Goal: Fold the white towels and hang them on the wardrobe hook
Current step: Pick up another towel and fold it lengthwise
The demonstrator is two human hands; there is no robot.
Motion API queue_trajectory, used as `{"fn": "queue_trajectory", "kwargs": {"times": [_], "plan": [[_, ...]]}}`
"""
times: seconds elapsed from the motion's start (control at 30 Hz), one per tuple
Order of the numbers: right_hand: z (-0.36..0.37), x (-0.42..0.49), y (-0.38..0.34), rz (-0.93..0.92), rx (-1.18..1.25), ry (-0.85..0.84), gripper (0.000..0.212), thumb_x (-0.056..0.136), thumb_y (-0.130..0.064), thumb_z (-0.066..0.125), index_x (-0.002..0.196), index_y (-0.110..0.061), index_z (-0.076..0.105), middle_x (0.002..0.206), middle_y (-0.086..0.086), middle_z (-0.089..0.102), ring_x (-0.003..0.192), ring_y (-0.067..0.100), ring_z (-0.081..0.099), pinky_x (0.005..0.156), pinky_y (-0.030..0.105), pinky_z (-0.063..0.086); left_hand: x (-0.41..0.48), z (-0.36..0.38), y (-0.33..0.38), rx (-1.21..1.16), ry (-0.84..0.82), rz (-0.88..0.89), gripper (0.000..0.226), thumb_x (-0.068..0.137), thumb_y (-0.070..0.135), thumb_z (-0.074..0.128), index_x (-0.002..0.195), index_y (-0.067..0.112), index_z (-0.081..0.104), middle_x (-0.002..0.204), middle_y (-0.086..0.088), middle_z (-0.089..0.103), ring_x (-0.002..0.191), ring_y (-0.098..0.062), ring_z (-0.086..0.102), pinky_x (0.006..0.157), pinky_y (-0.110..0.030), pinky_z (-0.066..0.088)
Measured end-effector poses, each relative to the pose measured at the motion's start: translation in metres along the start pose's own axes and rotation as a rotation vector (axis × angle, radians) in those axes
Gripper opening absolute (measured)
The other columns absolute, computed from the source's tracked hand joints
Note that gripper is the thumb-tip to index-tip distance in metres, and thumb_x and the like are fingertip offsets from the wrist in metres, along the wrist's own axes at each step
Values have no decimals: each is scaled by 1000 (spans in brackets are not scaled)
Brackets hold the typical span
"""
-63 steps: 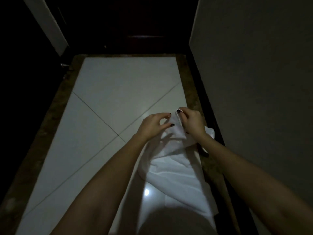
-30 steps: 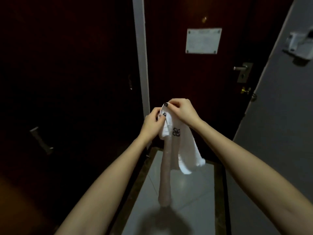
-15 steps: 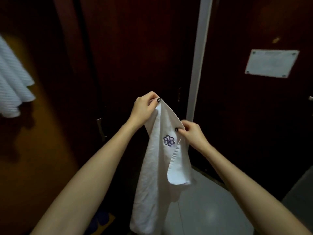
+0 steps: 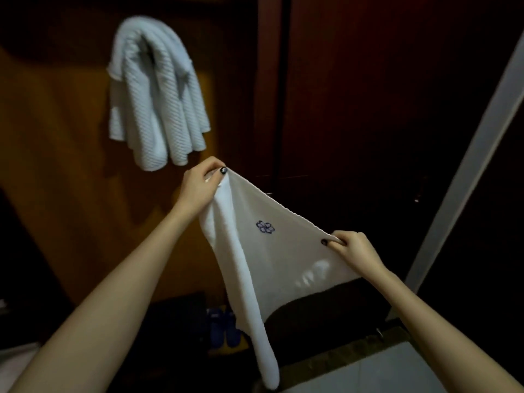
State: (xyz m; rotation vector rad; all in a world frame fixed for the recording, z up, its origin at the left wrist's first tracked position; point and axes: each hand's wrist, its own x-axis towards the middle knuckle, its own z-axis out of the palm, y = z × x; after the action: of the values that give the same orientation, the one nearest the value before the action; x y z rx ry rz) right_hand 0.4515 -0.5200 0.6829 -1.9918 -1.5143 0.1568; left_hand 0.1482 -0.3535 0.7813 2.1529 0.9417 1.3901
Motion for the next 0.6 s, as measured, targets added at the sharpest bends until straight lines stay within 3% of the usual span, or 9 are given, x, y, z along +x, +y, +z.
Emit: {"fn": "queue_trajectory", "kwargs": {"times": [0.1,0.2,0.3,0.37,0.43,0.53,0.6], "plan": [[16,4,-20,9,131,-24,23,93,-17,62,70,-20,65,63,-6,61,57,6,56,53,22,38,-21,-33,-26,89,50,-104,14,87,24,55,77,34,57,76,16,62,82,-6,57,77,-28,45],[27,7,-58,69,616,-154,15,92,-2,59,93,-12,69,73,1,65,61,7,57,53,15,44,-36,-56,-51,80,52,-256,19,90,15,55,75,26,57,74,11,60,76,-7,55,73,-31,43],[40,12,-104,87,1005,-390,35,91,6,55,118,-14,65,94,15,68,79,19,67,68,27,57,-44,-73,-60,46,61,-354,14,89,8,55,83,20,61,82,7,62,78,-7,56,68,-23,42],[53,18,-138,26,1053,-457,36,90,8,54,110,-17,70,91,22,60,77,24,61,71,31,58,-49,-82,-62,-20,61,-390,12,88,5,55,95,13,62,86,3,64,77,-6,58,60,-13,44],[64,24,-172,-16,1050,-487,34,89,10,52,95,-14,75,81,18,50,66,22,52,66,31,57,-56,-90,-63,-93,76,-420,14,88,2,56,99,11,60,83,1,64,71,-8,60,53,-10,45],[72,35,-219,-60,1045,-500,26,91,10,46,85,-3,69,69,14,58,55,20,61,66,32,58,-64,-98,-67,-171,165,-439,13,87,4,61,92,14,55,77,-3,63,61,-6,60,48,-13,43],[76,43,-241,-107,1063,-546,25,91,10,44,86,0,66,70,13,66,60,21,67,71,34,58,-65,-102,-68,-190,214,-428,19,87,8,65,86,19,50,73,-6,60,58,-10,58,48,-17,42]]}}
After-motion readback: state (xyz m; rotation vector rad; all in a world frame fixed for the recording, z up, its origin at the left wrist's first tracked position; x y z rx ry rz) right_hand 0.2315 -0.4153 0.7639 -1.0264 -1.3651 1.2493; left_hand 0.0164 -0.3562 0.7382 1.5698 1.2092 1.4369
